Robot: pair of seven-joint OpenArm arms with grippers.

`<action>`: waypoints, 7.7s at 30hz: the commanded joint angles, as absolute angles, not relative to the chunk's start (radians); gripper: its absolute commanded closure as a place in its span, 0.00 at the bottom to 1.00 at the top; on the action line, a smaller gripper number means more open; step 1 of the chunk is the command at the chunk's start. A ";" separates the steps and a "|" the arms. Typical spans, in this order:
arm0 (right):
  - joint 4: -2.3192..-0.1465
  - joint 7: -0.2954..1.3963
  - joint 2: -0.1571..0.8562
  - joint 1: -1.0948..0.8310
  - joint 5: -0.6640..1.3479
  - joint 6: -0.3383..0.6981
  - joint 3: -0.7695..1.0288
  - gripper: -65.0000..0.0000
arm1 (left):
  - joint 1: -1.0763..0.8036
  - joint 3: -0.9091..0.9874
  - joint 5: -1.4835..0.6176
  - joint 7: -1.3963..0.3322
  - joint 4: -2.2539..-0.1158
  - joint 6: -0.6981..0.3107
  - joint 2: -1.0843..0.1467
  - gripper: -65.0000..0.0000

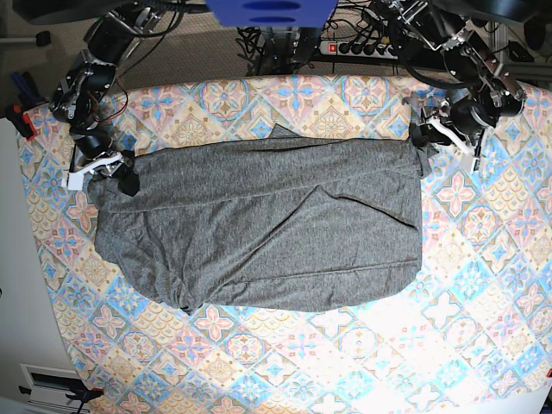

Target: Layout the t-shirt on the table in an organized manner, then fold the t-shirt properly

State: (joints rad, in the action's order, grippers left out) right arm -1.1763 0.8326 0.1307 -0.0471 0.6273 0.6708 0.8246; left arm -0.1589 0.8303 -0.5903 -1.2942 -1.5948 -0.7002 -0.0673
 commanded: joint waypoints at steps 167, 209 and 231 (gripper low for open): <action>-1.495 1.079 0.208 -0.154 0.587 0.654 0.914 0.55 | -0.294 1.075 -0.426 -1.326 -1.942 -0.698 -0.154 0.55; -1.354 0.906 0.321 0.321 0.160 0.661 0.567 0.46 | -0.013 0.819 -0.338 -1.325 -1.997 -0.698 -0.134 0.55; -0.446 0.277 0.440 0.558 0.159 0.661 0.183 0.46 | 0.027 0.819 -0.329 -1.326 -1.995 -0.698 -0.111 0.55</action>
